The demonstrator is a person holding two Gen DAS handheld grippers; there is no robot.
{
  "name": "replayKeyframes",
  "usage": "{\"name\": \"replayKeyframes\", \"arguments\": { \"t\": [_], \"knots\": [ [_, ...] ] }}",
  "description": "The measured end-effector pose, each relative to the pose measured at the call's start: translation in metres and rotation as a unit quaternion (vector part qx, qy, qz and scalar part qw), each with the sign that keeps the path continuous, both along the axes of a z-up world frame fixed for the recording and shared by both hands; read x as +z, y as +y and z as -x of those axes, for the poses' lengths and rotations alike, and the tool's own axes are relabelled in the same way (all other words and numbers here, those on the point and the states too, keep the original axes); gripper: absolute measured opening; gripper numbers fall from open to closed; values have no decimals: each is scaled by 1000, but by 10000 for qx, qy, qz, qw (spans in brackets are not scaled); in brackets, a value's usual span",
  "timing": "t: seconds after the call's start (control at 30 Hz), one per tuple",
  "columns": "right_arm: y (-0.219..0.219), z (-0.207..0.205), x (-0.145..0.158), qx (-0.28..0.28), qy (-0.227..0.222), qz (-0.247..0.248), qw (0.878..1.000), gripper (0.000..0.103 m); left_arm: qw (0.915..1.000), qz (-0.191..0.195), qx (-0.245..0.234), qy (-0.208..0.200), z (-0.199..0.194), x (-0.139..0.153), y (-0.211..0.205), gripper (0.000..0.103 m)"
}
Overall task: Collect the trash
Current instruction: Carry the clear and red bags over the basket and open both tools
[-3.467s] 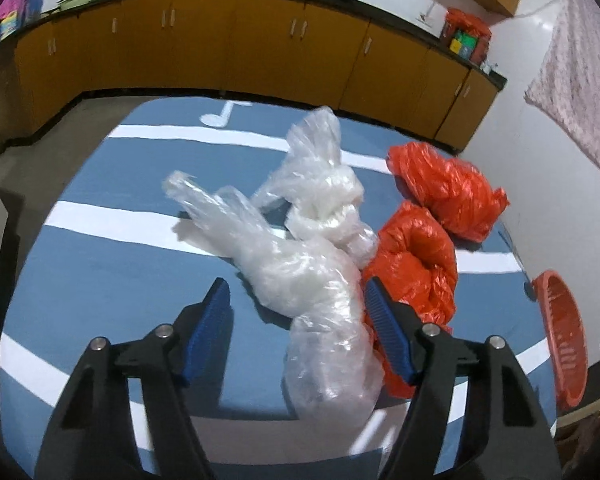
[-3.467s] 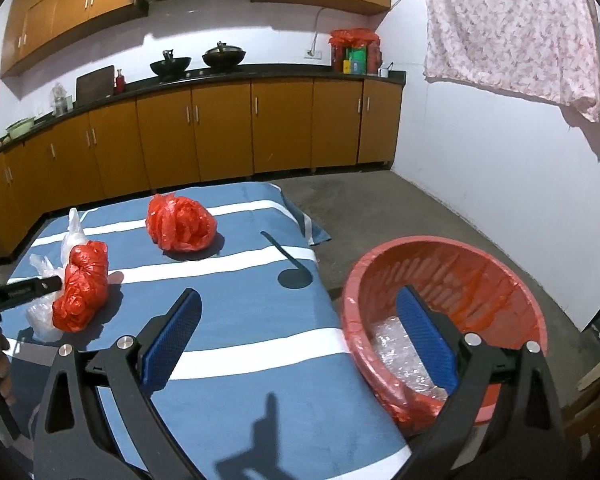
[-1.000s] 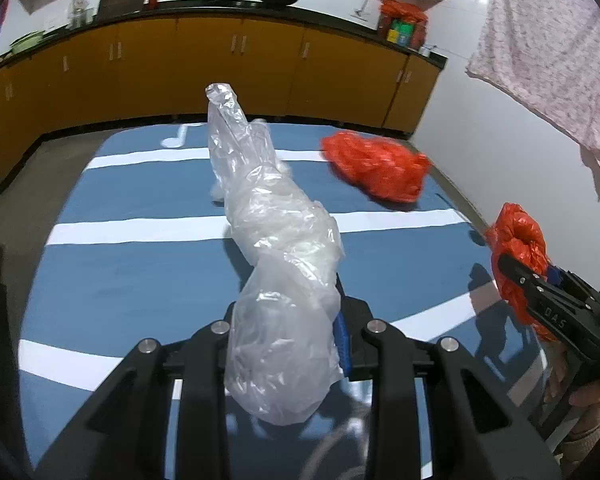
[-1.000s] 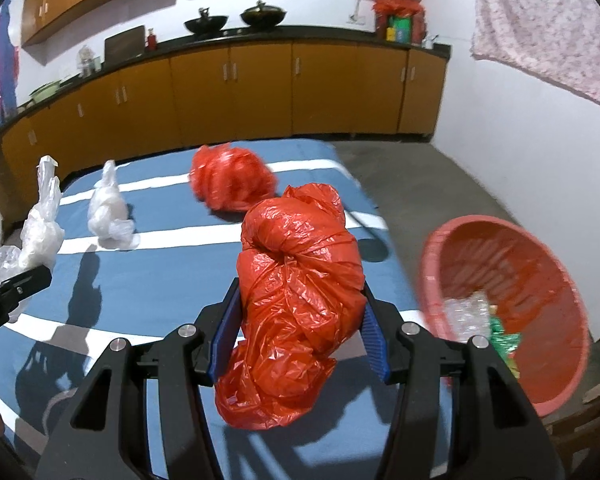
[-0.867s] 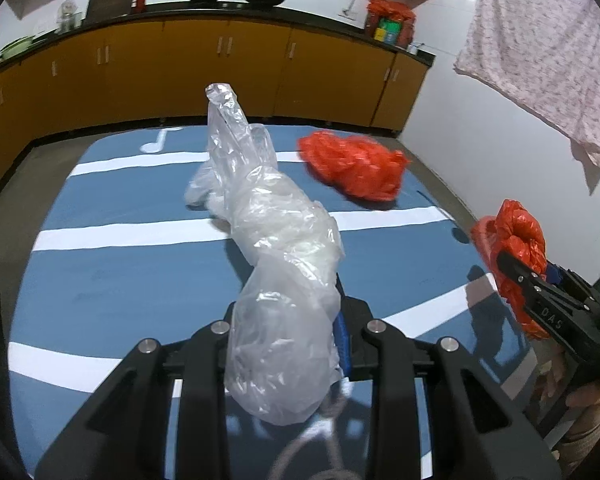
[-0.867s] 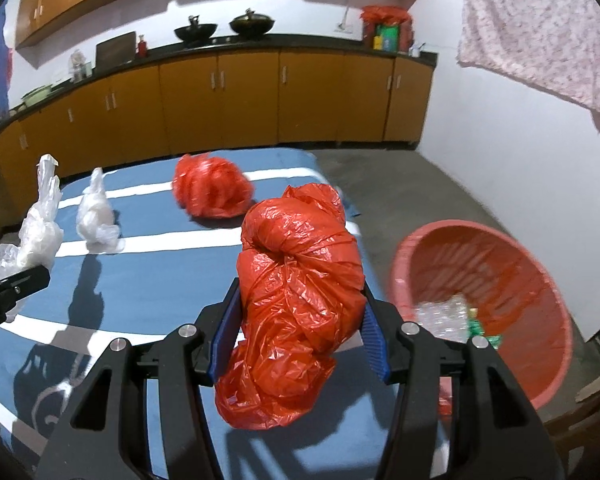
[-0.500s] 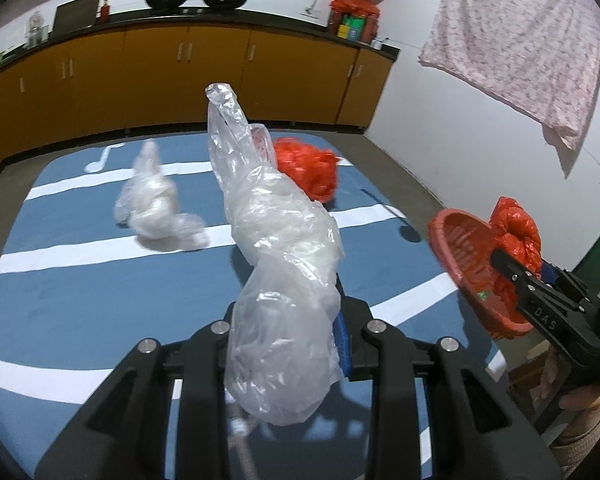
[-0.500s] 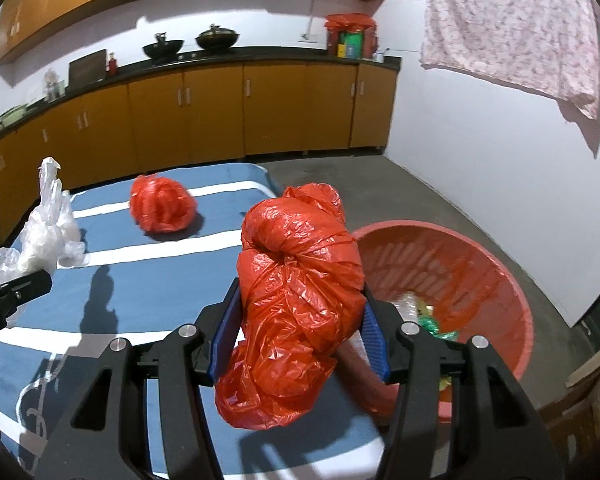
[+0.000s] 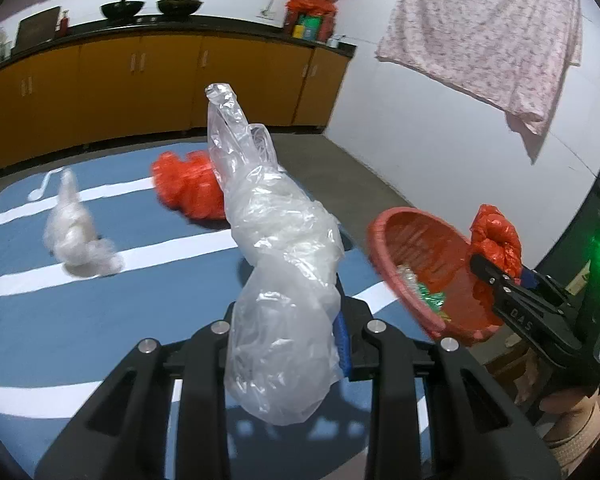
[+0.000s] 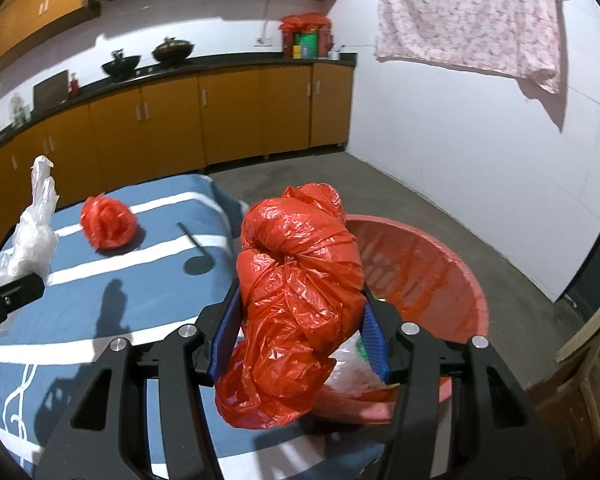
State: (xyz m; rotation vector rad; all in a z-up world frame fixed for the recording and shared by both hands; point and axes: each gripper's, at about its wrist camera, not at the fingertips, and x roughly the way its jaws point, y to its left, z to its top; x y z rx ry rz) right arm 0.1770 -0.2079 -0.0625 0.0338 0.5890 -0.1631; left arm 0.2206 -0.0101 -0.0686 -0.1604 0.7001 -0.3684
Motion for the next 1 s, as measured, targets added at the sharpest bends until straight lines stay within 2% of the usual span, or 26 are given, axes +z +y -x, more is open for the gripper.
{"name": "replayKeyframes", "arguments": {
  "t": [0.47,1.0],
  "knots": [
    [-56,0,0,-627,-104,-114,9979,54,9959,136,-887,-60,-22,7,-87,30],
    [-105,-9,-3,-1062,-230,-453,9930,54,9877,181,-1547,158,-53,-13,-162,30]
  ]
}}
